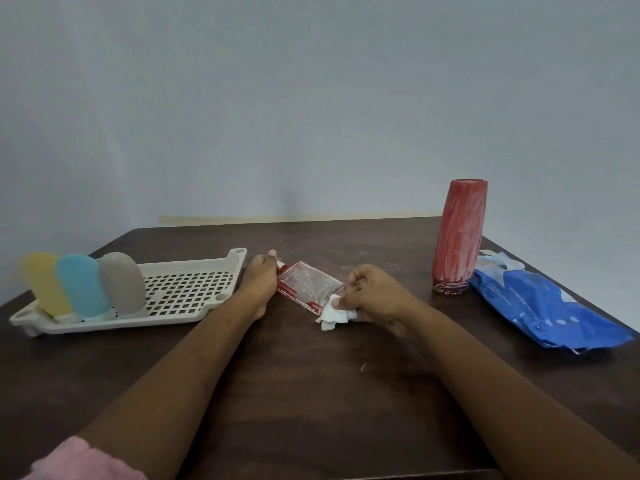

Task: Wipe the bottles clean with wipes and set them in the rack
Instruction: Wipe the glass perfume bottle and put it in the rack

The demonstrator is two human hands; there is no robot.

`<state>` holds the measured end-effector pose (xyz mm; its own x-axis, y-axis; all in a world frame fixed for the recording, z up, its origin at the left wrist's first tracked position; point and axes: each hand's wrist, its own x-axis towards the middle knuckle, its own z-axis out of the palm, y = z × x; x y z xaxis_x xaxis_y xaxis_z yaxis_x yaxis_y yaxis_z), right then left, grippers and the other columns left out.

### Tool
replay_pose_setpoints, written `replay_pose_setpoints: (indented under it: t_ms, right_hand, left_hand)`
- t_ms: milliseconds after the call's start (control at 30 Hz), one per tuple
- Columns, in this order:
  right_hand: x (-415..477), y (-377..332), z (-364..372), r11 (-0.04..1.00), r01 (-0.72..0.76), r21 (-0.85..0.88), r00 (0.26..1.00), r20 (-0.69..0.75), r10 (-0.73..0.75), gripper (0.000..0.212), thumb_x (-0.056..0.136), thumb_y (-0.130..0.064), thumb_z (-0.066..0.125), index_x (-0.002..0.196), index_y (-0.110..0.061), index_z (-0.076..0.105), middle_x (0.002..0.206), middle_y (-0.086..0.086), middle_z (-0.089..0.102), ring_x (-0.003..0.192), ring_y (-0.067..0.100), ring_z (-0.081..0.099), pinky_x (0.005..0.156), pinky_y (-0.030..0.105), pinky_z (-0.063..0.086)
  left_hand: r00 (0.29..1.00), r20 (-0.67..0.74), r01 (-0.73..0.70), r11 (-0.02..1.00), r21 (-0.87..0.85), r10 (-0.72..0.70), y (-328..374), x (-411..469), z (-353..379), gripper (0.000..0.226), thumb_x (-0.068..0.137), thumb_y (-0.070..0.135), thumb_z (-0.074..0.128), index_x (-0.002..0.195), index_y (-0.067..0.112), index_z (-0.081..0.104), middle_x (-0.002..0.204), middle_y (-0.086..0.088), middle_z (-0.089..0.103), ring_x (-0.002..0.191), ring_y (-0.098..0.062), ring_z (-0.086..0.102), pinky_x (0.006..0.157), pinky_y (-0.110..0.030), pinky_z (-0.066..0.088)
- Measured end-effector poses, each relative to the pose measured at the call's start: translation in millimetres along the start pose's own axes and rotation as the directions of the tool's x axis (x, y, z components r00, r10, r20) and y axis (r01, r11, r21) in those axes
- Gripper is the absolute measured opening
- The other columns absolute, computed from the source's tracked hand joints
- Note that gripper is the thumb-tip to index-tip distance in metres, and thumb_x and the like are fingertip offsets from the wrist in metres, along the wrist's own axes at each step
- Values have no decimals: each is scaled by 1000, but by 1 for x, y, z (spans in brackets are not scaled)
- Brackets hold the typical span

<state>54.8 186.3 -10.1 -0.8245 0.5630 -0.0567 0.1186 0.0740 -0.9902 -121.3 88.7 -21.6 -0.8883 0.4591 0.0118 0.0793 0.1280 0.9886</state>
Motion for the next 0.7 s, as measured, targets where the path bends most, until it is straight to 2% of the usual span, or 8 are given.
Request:
replay_pose_setpoints:
  t_ms: [133,200,300,400,467,533,633,700]
  right_hand:
    - [7,3,-6,996,47,-80,956,-287,-68,29,80,-3,71,92,-14,47,95,8,54,84,19,59,74,37,57]
    - [9,5,-7,997,56,-62,952,-297,-72,26,81,-4,69,91,-14,47,95,8,53,82,18,58,76,38,57]
    - [10,7,-6,999,33,-42,968,-246,-42,25,81,-2,68,86,-16,48,96,12,56,88,25,60,81,47,56]
    - [10,6,-8,1000,17,8,976,-218,-15,25,82,2,64,87,-16,48,101,13,53,95,27,61,81,45,56]
    - [9,5,-11,1000,7,30,982,-190,-1,25,84,5,61,88,-15,48,103,11,51,98,27,60,79,40,57]
    - [8,4,-12,1000,-2,9,985,-175,3,25,84,5,61,89,-16,48,103,11,51,96,25,60,77,38,58]
    - [7,5,-10,997,20,-80,985,-172,-33,25,85,1,63,90,-18,47,101,11,55,89,22,60,77,39,57]
    - [7,6,-8,990,57,-127,989,-130,-73,23,86,-1,63,91,-16,47,93,11,56,80,20,57,77,40,55]
  left_hand:
    - [1000,11,6,1000,9,-6,0,1,-2,33,102,40,35,97,14,55,98,-11,60,101,-27,60,101,-45,46]
    - [1000,26,5,998,-58,-4,0,0,-1,30,102,37,37,92,15,54,93,-10,58,92,-23,59,99,-41,48]
    - [997,55,-34,977,-210,46,7,-10,-3,25,102,32,42,88,14,53,85,-6,55,77,-16,56,84,-34,51]
    - [979,74,-160,945,-286,188,18,-25,-5,21,99,31,48,88,14,55,96,-5,68,85,-18,66,84,-35,54]
    - [943,68,-295,915,-276,325,27,-35,-4,18,97,30,51,87,17,57,103,-1,72,96,-20,68,84,-33,55]
    - [889,82,-421,876,-237,450,35,-47,-1,13,95,32,54,86,23,59,104,2,71,99,-19,67,76,-26,56]
    - [786,157,-572,799,-186,599,44,-63,4,14,85,47,64,81,34,63,99,-13,69,97,-26,66,77,-38,57]
    - [723,161,-637,738,-221,672,46,-69,8,16,84,40,70,85,25,65,93,-16,66,95,-31,67,76,-38,55]
